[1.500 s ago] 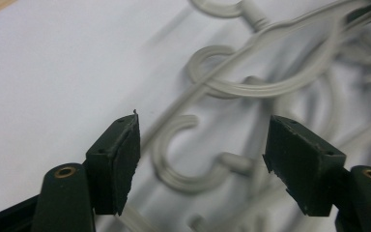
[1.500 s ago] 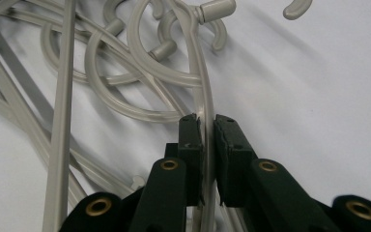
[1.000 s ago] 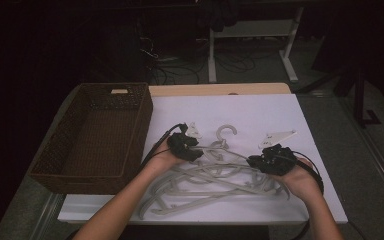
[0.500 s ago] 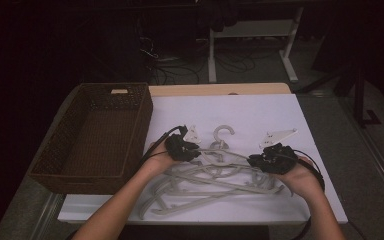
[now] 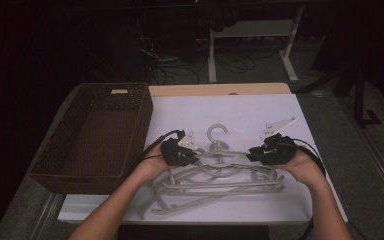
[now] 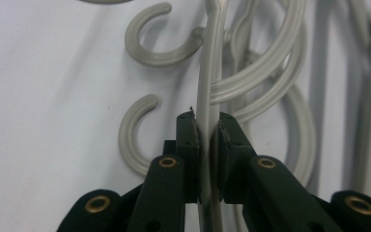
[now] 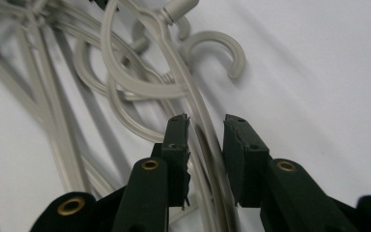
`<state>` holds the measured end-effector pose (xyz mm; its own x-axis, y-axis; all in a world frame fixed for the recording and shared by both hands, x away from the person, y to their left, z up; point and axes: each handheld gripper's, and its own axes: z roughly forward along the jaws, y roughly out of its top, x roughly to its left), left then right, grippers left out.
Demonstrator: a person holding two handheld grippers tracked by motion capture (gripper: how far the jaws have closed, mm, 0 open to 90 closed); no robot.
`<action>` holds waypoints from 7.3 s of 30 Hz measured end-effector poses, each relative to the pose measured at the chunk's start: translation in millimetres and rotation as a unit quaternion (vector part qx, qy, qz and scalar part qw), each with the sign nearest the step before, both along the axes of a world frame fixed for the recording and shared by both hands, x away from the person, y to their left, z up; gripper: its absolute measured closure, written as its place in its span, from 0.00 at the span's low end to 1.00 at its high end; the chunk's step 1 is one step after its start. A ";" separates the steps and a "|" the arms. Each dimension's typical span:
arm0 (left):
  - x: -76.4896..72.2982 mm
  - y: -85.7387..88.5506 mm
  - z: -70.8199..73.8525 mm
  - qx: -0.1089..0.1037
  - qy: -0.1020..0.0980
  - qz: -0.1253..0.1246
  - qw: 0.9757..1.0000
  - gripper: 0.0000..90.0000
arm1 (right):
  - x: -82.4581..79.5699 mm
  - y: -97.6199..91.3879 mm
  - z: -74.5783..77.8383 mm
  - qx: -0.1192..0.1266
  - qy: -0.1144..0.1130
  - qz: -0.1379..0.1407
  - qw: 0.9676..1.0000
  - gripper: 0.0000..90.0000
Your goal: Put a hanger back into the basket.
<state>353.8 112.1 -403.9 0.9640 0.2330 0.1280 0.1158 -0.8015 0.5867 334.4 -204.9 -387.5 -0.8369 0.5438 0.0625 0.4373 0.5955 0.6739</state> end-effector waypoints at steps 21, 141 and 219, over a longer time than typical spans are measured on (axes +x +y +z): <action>2.6 21.7 68.7 0.006 -0.015 0.127 0.992 0.91 | -39.4 -30.9 30.3 0.087 -0.052 -0.112 0.988 0.30; -15.0 70.9 71.8 -0.209 0.052 0.134 0.967 0.28 | -54.3 -8.4 -47.5 0.082 -0.066 -0.140 0.985 0.00; -3.1 48.1 44.1 -0.122 0.045 0.164 0.978 0.92 | -60.1 -13.9 -38.9 0.103 -0.086 -0.145 0.980 0.00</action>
